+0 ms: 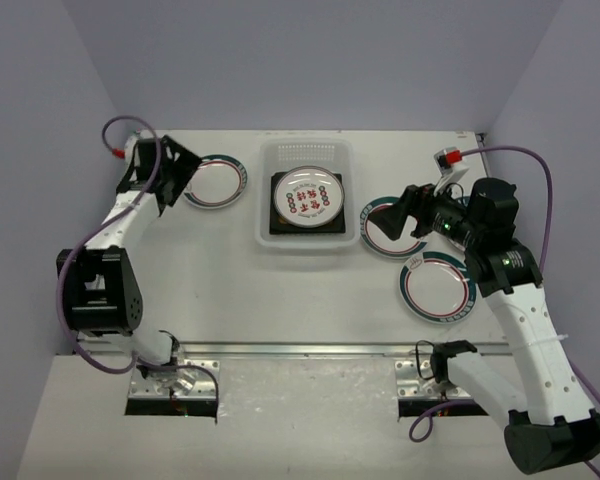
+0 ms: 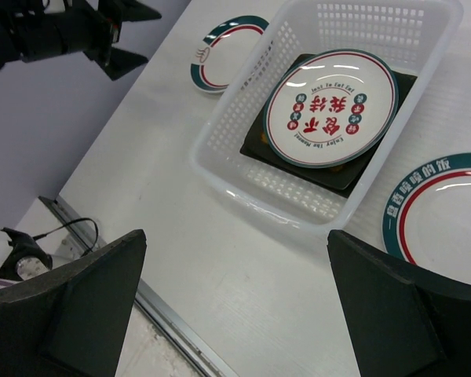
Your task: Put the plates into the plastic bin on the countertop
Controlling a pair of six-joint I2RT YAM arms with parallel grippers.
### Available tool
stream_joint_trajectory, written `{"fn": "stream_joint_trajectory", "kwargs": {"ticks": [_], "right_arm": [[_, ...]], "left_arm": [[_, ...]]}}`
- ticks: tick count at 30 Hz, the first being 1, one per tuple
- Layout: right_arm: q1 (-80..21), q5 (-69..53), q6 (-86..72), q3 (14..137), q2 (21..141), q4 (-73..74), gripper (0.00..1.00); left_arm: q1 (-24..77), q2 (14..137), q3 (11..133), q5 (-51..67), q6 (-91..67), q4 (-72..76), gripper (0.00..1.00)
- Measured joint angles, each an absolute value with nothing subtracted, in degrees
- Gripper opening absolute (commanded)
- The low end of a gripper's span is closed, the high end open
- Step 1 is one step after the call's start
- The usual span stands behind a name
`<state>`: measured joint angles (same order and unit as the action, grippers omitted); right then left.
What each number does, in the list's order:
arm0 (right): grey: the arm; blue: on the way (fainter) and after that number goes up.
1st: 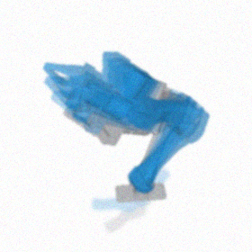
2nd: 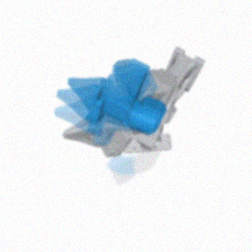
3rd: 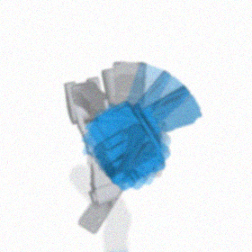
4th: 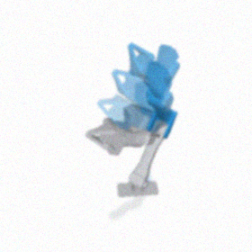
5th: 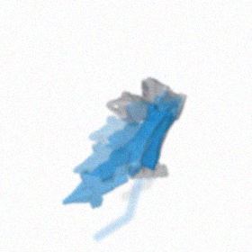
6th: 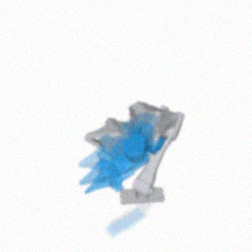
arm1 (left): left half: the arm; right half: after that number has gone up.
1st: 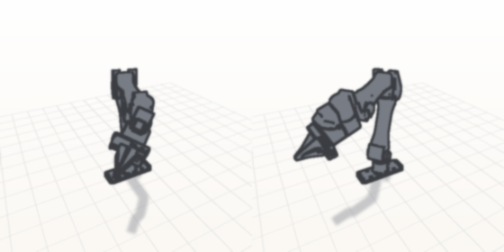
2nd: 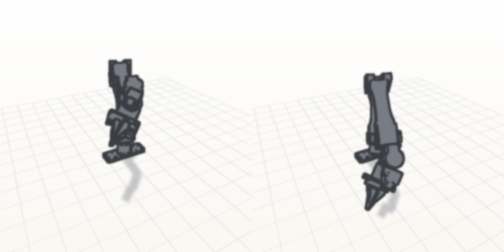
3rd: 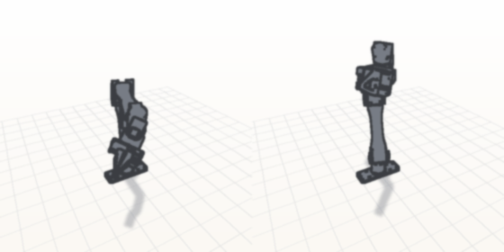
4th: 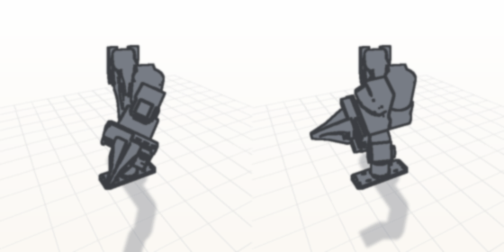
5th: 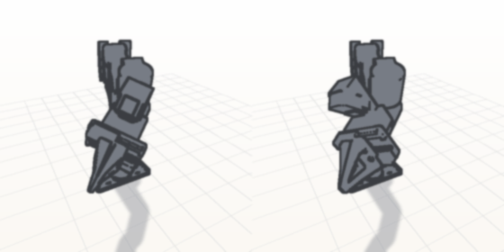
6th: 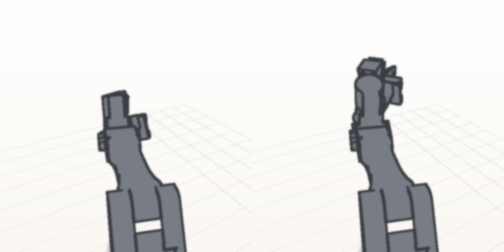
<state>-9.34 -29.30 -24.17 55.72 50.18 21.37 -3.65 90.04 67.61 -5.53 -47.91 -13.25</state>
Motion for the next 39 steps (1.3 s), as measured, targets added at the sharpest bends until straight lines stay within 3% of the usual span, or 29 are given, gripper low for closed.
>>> {"fn": "stream_joint_trajectory", "kwargs": {"ticks": [6, 14, 21, 22, 26, 28, 29, 31, 39], "right_arm": [[-9.3, -32.1, -24.2, 54.4, 50.2, 20.2, 0.99], [-9.3, -34.6, -24.2, 53.9, 49.9, 19.1, 0.99], [-9.3, -34.9, -24.2, 53.9, 49.9, 18.6, 0.99], [-9.3, -35.0, -24.2, 53.9, 49.9, 18.5, 0.99], [-9.3, -35.0, -24.2, 53.9, 49.9, 18.4, 0.99], [-9.3, -35.0, -24.2, 53.9, 49.9, 18.4, 0.99], [-9.3, -35.0, -24.2, 53.9, 49.9, 18.4, 0.99], [-9.3, -35.0, -24.2, 53.9, 49.9, 18.4, 0.99], [-9.3, -34.9, -24.0, 53.9, 49.9, 18.4, 0.99]], "left_arm": [[-18.0, 96.3, 44.2, 3.0, -58.4, 7.6, 1.0], [-18.4, 106.9, 43.3, 13.9, -64.0, 33.2, 0.98], [-18.2, 113.1, 52.9, 15.3, -62.9, 27.8, 0.65], [-18.1, 113.8, 54.4, 15.3, -62.6, 26.1, 0.53], [-17.5, 117.1, 61.4, 14.8, -60.3, 19.1, 0.43], [-17.2, 118.1, 63.6, 15.1, -59.3, 16.2, 0.32], [-17.1, 118.9, 64.8, 15.5, -58.6, 15.0, 0.15], [-16.9, 120.4, 66.5, 16.4, -58.1, 13.9, 0.02], [-16.4, 117.9, 63.5, 15.8, -57.7, 15.4, 0.0]]}}
